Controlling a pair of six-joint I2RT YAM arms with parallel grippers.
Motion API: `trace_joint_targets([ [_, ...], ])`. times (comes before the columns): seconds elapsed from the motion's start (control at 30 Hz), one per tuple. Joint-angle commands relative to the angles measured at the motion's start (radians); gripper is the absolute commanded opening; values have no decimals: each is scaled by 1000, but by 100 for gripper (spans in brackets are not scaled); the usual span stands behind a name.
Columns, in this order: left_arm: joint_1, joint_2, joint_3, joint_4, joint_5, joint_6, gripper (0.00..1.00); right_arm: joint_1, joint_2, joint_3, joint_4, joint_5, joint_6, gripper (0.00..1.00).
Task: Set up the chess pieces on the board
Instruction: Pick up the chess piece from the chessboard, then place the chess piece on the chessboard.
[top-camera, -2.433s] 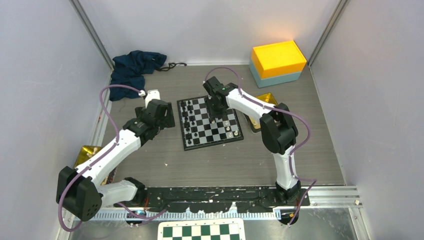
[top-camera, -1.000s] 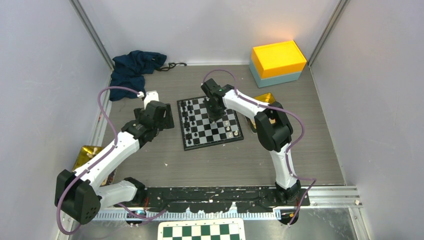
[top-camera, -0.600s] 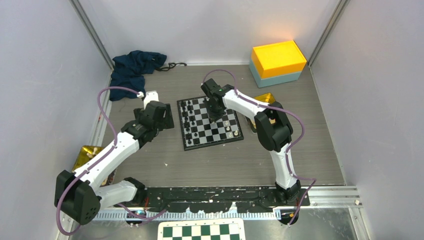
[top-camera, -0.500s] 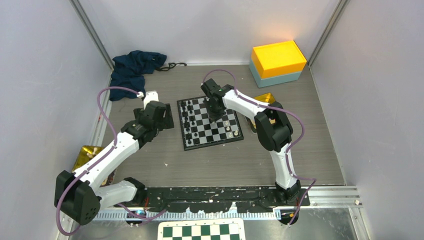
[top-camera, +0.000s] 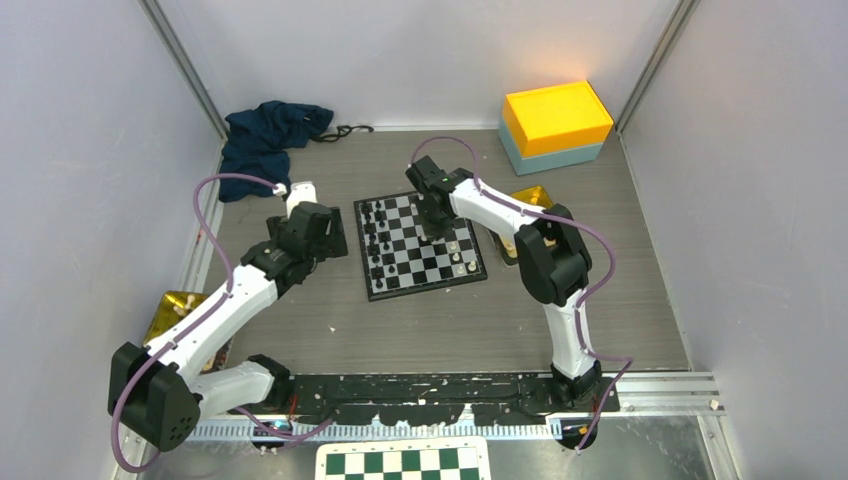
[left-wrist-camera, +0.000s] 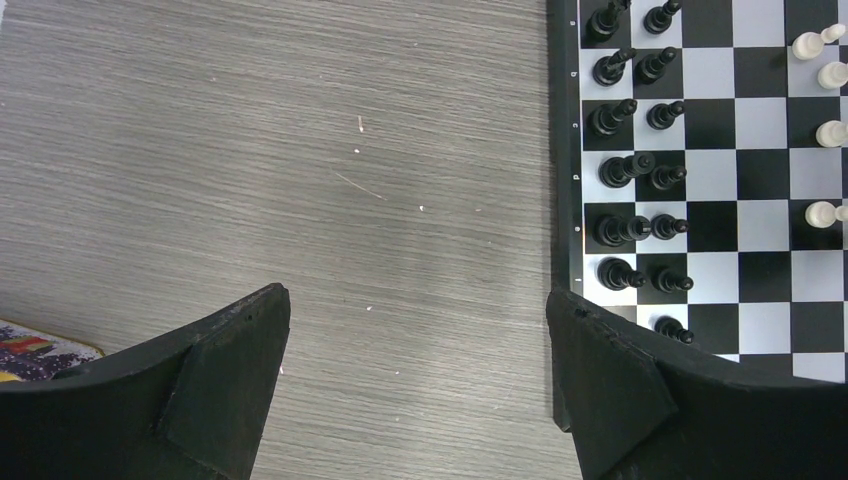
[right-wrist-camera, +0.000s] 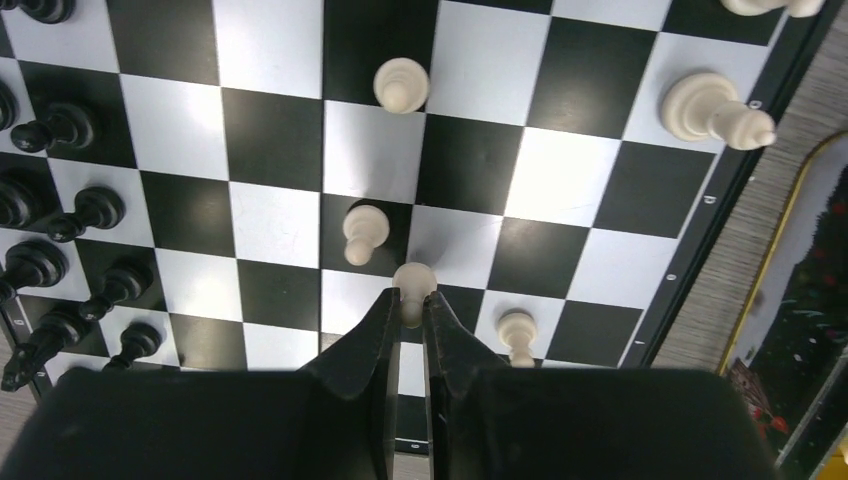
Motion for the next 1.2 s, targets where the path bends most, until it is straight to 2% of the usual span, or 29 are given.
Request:
trace_joint_targets([
  [0.0, 6, -33, 10, 19, -7, 1, 100, -31, -83, -7, 1, 28, -14, 7],
  [0.4, 5, -31, 5, 19, -3, -2, 100, -94, -83, -33, 15, 20, -16, 7],
  [1.17, 4, -22, -1, 25, -2, -2, 100, -95, -43, -12, 12, -9, -11, 7],
])
